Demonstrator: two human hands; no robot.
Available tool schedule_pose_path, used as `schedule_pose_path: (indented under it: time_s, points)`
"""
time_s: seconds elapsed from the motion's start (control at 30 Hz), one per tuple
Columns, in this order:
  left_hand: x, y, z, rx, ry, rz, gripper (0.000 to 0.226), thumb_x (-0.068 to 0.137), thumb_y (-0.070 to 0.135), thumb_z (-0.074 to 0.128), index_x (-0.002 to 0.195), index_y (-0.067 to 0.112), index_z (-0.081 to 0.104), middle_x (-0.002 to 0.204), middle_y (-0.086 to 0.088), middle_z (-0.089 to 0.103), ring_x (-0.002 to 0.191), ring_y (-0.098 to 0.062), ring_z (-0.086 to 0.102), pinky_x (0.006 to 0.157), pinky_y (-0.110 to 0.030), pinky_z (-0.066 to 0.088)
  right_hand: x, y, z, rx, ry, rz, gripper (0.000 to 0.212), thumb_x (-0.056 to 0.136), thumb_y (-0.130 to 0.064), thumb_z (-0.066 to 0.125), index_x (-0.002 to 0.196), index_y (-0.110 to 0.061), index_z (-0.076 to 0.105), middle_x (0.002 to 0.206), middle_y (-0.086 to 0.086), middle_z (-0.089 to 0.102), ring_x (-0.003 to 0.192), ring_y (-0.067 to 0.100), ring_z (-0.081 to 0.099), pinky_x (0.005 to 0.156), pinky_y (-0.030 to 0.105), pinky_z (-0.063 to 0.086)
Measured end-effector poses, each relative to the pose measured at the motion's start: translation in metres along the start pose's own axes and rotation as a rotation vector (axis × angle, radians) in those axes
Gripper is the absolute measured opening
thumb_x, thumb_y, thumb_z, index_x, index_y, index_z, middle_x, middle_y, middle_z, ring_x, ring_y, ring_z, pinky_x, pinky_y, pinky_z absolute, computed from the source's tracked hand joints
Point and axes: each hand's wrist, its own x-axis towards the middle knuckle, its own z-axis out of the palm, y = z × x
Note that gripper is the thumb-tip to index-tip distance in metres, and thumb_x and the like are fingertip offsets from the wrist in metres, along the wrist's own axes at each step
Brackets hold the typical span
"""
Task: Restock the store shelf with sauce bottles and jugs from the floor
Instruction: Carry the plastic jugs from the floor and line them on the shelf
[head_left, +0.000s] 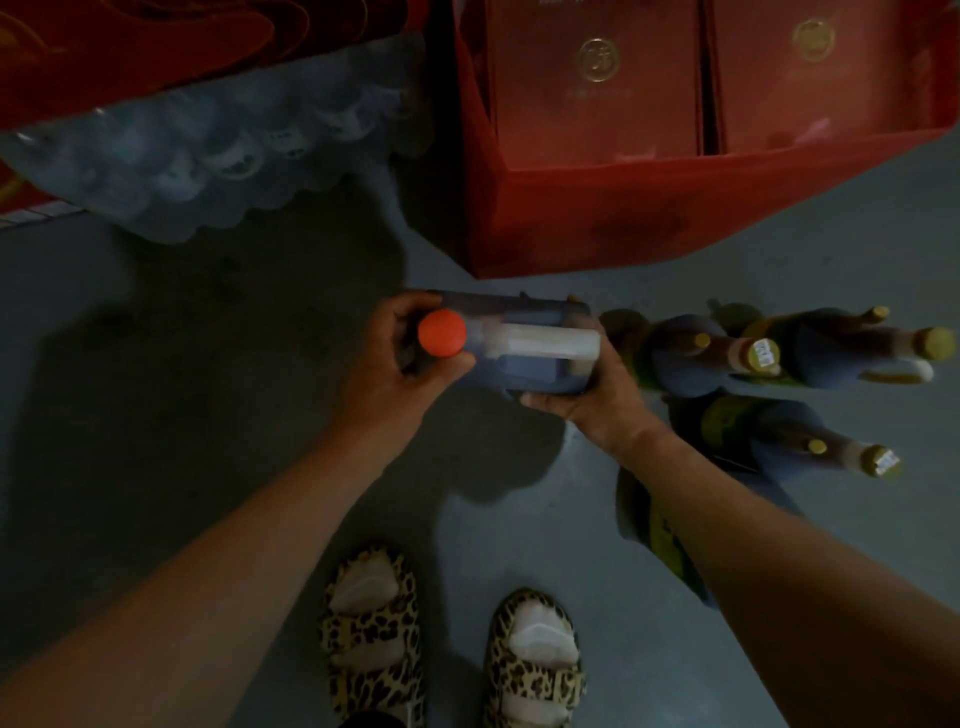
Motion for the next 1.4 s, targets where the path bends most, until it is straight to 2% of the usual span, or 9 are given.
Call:
schedule_pose_path:
  time_s: [0.2, 0.33, 0.43, 0.5, 0.6, 0.77, 1.1, 1.27, 1.4]
  points:
    - [0.014, -0.010, -0.007, 0.119, -0.230, -0.062, 0.121, 0.063, 0.001, 0.088, 0.158, 0.029, 0.018, 0.140, 0.019, 0.043, 0.125, 0.009, 0.043, 0.103, -0.022, 0.046, 0.004, 0.007, -0.010, 0.123, -0.119, 0.051, 0.098, 0.072, 0.009, 0.084, 0.154, -0.012, 0.034, 0.141, 0.001, 0.050, 0.109, 0.002, 0.057, 0.076, 0.009, 0.053]
    - [0.030, -0.013, -0.008, 0.238, -0.217, -0.028, 0.125, 0.061, 0.006, 0.091, 0.157, 0.027, 0.014, 0.154, 0.006, 0.036, 0.140, -0.009, 0.037, 0.116, -0.037, 0.035, 0.004, 0.005, -0.014, 0.089, -0.168, 0.050, 0.088, 0.073, -0.003, 0.088, 0.147, -0.015, 0.043, 0.121, -0.011, 0.064, 0.102, -0.007, 0.065, 0.084, 0.012, 0.052]
    - [0.036, -0.011, -0.007, 0.281, -0.222, -0.056, 0.118, 0.063, 0.006, 0.091, 0.156, 0.019, 0.021, 0.153, 0.003, 0.036, 0.138, -0.011, 0.035, 0.112, -0.021, 0.034, 0.004, 0.006, -0.016, 0.118, -0.157, 0.065, 0.090, 0.072, 0.000, 0.088, 0.148, -0.013, 0.042, 0.119, -0.009, 0.064, 0.101, -0.006, 0.066, 0.085, 0.013, 0.053]
    - [0.038, -0.012, -0.006, 0.284, -0.229, -0.046, 0.114, 0.062, 0.002, 0.091, 0.153, 0.014, 0.025, 0.148, 0.003, 0.038, 0.132, -0.008, 0.037, 0.095, -0.001, 0.036, 0.004, 0.002, -0.016, 0.117, -0.177, 0.079, 0.099, 0.066, -0.006, 0.093, 0.150, -0.012, 0.040, 0.124, -0.007, 0.062, 0.105, -0.002, 0.066, 0.088, 0.018, 0.055]
    - [0.041, -0.014, -0.008, 0.317, -0.217, -0.015, 0.117, 0.056, 0.006, 0.094, 0.151, 0.018, 0.027, 0.143, 0.006, 0.041, 0.128, -0.006, 0.038, 0.098, -0.012, 0.037, 0.003, -0.004, -0.013, 0.166, -0.156, 0.129, 0.127, 0.043, -0.025, 0.099, 0.153, -0.012, 0.037, 0.148, 0.001, 0.049, 0.130, 0.019, 0.053, 0.100, 0.045, 0.055]
    - [0.042, -0.011, -0.016, 0.410, -0.253, 0.009, 0.116, 0.055, 0.014, 0.096, 0.149, 0.025, 0.029, 0.130, 0.017, 0.041, 0.118, 0.003, 0.038, 0.088, -0.006, 0.033, 0.003, -0.001, -0.008, 0.202, -0.097, 0.125, 0.095, 0.074, 0.025, 0.072, 0.154, -0.006, 0.033, 0.152, 0.009, 0.042, 0.099, -0.001, 0.058, 0.064, 0.014, 0.057]
    - [0.021, -0.023, -0.039, 0.301, -0.259, -0.181, 0.096, 0.054, 0.017, 0.097, 0.133, 0.029, 0.045, 0.124, 0.014, 0.054, 0.120, -0.008, 0.052, 0.095, -0.029, 0.044, -0.018, -0.019, 0.000, 0.099, -0.241, 0.164, 0.094, 0.071, 0.009, 0.085, 0.151, -0.013, 0.041, 0.128, -0.003, 0.058, 0.122, 0.021, 0.058, 0.076, 0.012, 0.056]
    - [-0.027, -0.030, -0.061, 0.195, -0.216, -0.331, 0.084, 0.056, 0.018, 0.096, 0.126, 0.031, 0.051, 0.124, 0.009, 0.060, 0.117, -0.011, 0.055, 0.098, -0.033, 0.047, -0.038, -0.038, 0.010, 0.042, -0.383, 0.218, 0.077, 0.073, 0.005, 0.084, 0.134, -0.030, 0.051, 0.113, -0.017, 0.061, 0.103, 0.005, 0.059, 0.074, 0.008, 0.053]
    - [-0.060, -0.017, -0.081, 0.127, -0.171, -0.422, 0.107, 0.036, 0.050, 0.098, 0.131, 0.031, 0.052, 0.125, 0.009, 0.064, 0.117, -0.014, 0.060, 0.100, -0.041, 0.051, -0.061, -0.062, 0.016, 0.106, -0.447, 0.301, 0.070, 0.069, -0.005, 0.089, 0.121, -0.042, 0.059, 0.121, -0.013, 0.069, 0.112, 0.010, 0.064, 0.085, 0.021, 0.056]
